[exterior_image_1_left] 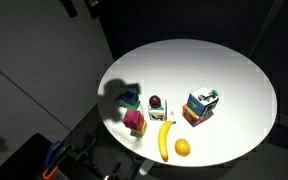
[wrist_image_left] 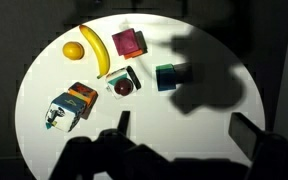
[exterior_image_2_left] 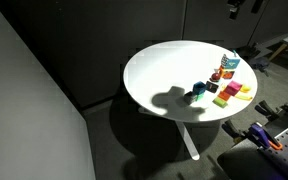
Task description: Pick up the pink block and put it on the orange block
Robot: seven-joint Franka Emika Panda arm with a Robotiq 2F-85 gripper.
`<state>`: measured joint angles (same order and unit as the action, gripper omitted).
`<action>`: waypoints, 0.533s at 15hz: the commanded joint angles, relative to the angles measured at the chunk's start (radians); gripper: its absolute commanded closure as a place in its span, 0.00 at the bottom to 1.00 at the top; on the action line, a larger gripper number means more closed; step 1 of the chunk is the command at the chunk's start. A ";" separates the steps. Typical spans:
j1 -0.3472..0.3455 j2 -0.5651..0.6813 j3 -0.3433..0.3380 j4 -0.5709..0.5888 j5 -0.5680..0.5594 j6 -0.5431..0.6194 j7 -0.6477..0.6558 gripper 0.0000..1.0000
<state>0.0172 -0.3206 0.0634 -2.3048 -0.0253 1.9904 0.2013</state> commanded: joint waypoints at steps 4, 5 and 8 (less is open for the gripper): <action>-0.005 -0.046 -0.015 0.002 0.013 -0.082 -0.011 0.00; -0.004 -0.025 -0.006 0.002 0.001 -0.055 -0.002 0.00; -0.004 -0.023 -0.006 0.001 0.001 -0.057 -0.002 0.00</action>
<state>0.0173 -0.3441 0.0540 -2.3053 -0.0253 1.9358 0.2011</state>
